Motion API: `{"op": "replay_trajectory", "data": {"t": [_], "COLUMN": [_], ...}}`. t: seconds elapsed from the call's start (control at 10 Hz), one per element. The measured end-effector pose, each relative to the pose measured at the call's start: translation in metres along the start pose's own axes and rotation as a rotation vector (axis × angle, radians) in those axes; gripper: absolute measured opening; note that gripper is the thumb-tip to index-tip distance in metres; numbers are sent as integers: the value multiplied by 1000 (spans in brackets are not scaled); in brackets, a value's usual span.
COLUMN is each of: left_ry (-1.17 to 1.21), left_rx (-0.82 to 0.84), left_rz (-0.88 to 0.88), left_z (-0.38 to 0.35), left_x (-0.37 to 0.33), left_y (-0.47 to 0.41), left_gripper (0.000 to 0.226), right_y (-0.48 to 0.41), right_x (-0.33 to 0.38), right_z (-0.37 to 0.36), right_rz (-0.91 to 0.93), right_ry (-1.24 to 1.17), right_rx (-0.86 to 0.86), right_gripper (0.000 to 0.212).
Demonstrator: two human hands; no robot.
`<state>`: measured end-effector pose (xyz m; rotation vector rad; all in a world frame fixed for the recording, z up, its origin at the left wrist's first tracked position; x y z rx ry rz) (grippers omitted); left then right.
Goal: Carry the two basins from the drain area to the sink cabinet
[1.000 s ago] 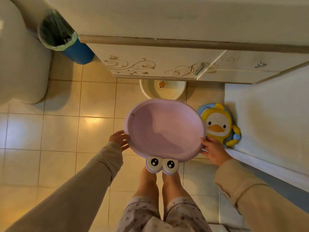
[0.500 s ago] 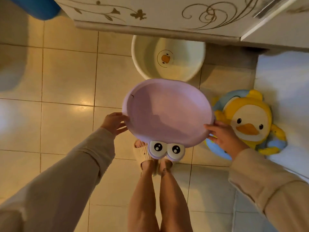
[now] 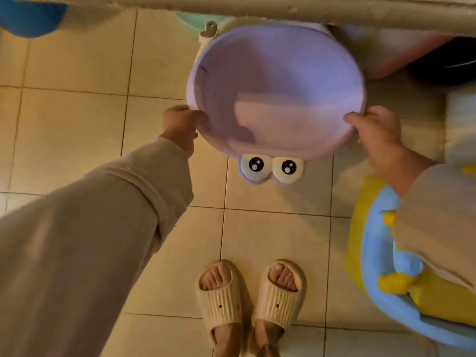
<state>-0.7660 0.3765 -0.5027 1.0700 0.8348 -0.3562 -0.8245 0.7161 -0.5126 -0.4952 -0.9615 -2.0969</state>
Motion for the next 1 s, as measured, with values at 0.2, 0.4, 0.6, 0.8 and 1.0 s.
{"op": "replay_trajectory", "data": {"t": [0.2,0.4,0.6,0.8,1.0], "left_ry": [2,94,136,121,-151], "left_rx": [-26,29,27,73,112], "left_rz": [1,2,24,3,74], "left_z": [-21,-24,-25,-30,-26], "left_x": [16,35,42,49,46], "left_y": [-37,-42,-47,-43,-9], "left_gripper": [47,71,66,44,48], "right_y": [-34,-28,-39,-52,-7], "right_x": [-7,-30,-35,-31,-38], "right_z": [-26,-57,-66,-56,-35], "right_rz": [37,-77,-164,-161,-327], "right_ry": [-14,-220,-460,-341,-242], "right_rx": [-60,6,12,-3,126], "right_gripper": [45,33,41,49,54]}}
Point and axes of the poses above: each hand's wrist, its own y-axis away from the middle knuckle, its own z-axis out of the back of the hand, x = y × z, the point moved 4 cm from there along -y, towards the middle knuckle, and after that the axes turned 5 degrees about -z, right-handed, at the moved point
